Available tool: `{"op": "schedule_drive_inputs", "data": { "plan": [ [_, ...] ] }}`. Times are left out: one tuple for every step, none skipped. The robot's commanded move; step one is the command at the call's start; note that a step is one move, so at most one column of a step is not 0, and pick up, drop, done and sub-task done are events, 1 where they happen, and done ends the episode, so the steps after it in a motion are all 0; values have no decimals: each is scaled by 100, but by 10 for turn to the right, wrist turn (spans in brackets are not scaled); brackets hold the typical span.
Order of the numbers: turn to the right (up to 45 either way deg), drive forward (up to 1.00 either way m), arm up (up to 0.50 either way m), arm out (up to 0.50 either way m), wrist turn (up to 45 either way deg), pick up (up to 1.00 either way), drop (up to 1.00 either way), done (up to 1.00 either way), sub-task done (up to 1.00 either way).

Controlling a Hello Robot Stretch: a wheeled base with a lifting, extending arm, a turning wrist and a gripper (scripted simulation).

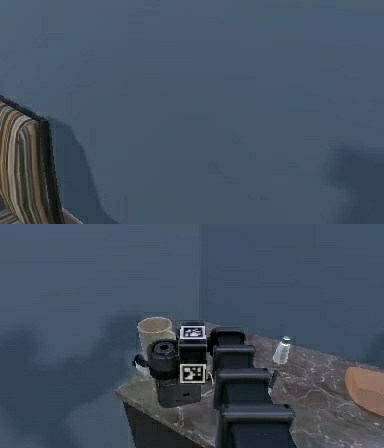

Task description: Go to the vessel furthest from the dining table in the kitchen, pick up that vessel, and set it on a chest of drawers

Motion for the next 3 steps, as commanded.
{"op": "schedule_drive_inputs", "data": {
  "plan": [
    [0, 0, 0, 0, -450, 0, 0, 0, 0],
    [0, 0, 0, 0, -450, 0, 0, 0, 0],
    [0, 0, 0, 0, -240, 0, 0, 0, 0]
  ]
}}
